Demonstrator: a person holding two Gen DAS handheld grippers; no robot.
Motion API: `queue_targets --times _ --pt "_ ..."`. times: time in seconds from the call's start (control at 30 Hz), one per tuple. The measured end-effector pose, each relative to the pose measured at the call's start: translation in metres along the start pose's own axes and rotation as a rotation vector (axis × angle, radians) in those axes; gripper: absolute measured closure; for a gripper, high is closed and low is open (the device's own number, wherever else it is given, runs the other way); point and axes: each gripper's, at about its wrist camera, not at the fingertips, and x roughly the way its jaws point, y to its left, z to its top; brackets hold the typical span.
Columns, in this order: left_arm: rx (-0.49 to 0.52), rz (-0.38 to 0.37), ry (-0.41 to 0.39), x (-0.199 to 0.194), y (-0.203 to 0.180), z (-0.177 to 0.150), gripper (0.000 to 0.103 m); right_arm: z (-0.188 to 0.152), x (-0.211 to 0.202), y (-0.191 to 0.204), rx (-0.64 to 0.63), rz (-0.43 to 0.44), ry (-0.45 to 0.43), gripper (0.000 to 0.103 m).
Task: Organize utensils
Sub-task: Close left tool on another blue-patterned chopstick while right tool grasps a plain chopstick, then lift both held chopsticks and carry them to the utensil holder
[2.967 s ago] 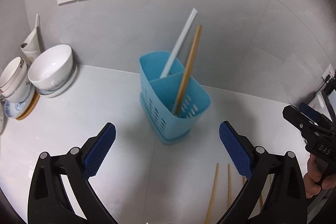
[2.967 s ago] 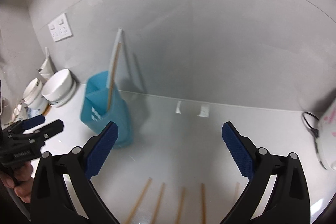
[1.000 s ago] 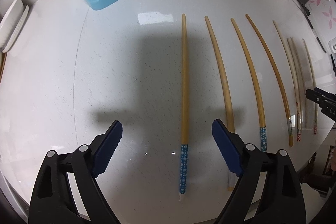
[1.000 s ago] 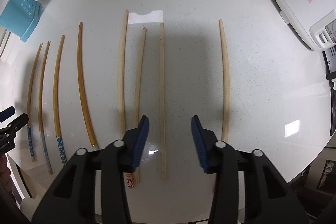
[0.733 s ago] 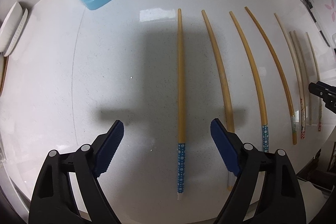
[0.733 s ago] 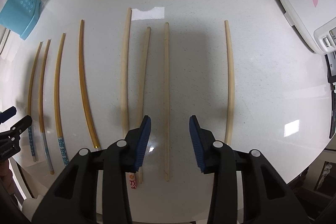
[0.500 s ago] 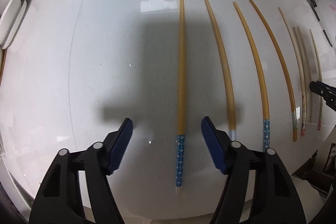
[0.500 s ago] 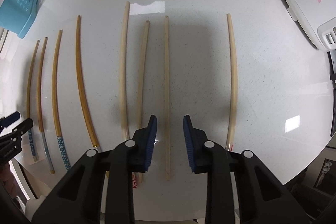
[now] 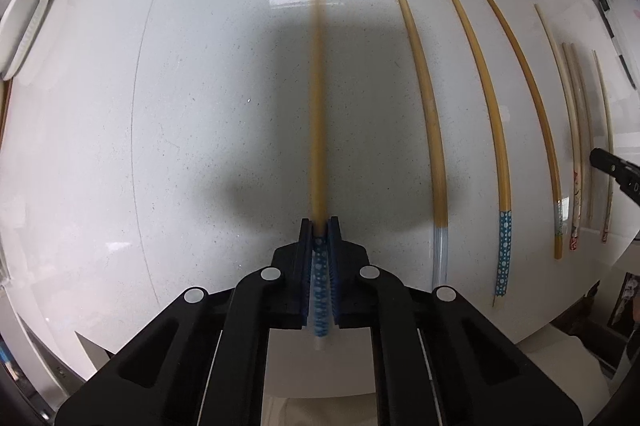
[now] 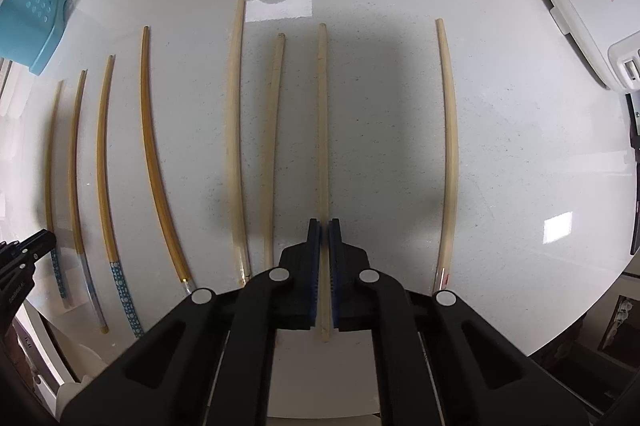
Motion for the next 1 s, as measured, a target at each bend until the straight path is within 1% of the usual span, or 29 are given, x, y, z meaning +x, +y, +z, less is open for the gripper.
queue_targets --times 0.13,0.4,0.57,0.7,1.0 --pt "-0.004 -0.004 0.000 -0.002 0.000 0.001 0.096 -0.005 -0.003 0.005 0.002 0.001 -0.006 0.100" --pt "0.001 -0.016 -0.041 -0.015 0.000 0.006 0.096 -0.007 -0.016 0.008 0.004 -0.003 -0.037 0.100" --pt "0.000 -0.029 -0.085 -0.036 -0.002 0.005 0.096 -0.009 -0.028 0.009 0.004 0.008 -0.064 0.100" --pt "-0.007 -0.024 -0.128 -0.050 -0.005 0.009 0.096 -0.008 -0.044 0.012 0.004 0.021 -0.121 0.100" --pt "-0.014 -0.056 -0.252 -0.091 -0.009 0.014 0.096 -0.002 -0.076 0.013 -0.004 0.061 -0.228 0.100"
